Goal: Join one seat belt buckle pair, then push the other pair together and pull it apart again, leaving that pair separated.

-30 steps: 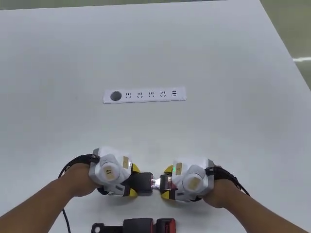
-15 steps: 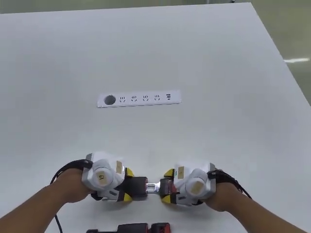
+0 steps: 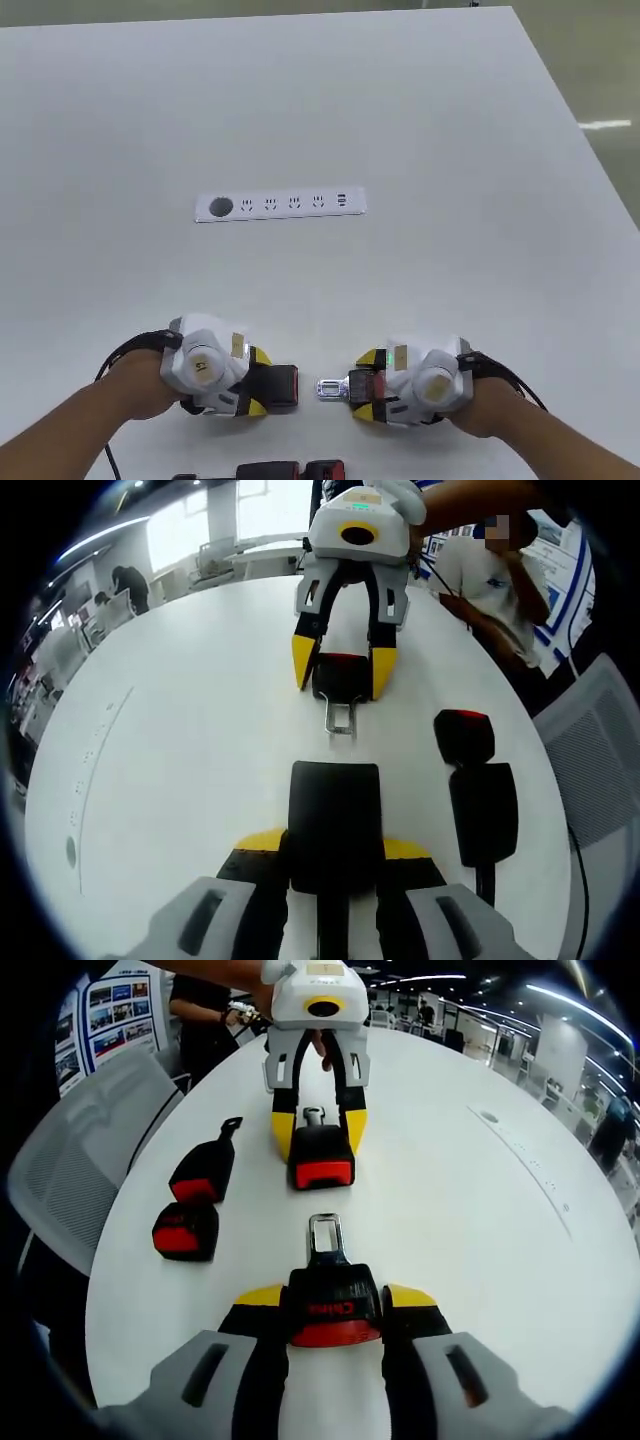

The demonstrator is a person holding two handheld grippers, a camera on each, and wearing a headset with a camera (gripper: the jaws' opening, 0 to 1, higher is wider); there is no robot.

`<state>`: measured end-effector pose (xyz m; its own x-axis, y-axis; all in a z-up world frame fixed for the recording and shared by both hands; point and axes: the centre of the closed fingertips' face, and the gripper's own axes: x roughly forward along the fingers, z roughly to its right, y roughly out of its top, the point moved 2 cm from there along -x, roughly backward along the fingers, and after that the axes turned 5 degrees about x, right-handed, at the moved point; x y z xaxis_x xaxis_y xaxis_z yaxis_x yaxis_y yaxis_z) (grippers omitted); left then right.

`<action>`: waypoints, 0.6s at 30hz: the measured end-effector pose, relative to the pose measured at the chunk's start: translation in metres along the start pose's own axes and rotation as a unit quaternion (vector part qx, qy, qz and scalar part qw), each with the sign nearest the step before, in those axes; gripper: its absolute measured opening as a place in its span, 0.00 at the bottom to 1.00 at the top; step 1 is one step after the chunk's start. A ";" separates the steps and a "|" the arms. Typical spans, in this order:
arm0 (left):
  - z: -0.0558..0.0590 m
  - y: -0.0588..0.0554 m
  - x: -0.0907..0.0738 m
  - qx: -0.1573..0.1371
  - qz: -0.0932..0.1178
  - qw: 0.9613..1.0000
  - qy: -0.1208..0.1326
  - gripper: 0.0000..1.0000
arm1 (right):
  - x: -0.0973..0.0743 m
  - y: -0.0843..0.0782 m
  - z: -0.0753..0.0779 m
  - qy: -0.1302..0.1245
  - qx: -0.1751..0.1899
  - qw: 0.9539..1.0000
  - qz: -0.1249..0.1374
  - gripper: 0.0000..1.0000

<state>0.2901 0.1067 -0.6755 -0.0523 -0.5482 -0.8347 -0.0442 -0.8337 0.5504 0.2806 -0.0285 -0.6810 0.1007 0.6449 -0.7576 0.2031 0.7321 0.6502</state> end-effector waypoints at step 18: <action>0.000 0.001 -0.001 0.004 -0.002 1.000 0.000 0.33 | -0.030 -0.037 0.011 -0.011 0.015 1.000 -0.005 0.34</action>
<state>0.2901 0.1061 -0.6744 -0.0531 -0.5445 -0.8371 -0.0520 -0.8356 0.5468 0.2807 -0.0773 -0.6828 0.1205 0.6325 -0.7652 0.2335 0.7311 0.6411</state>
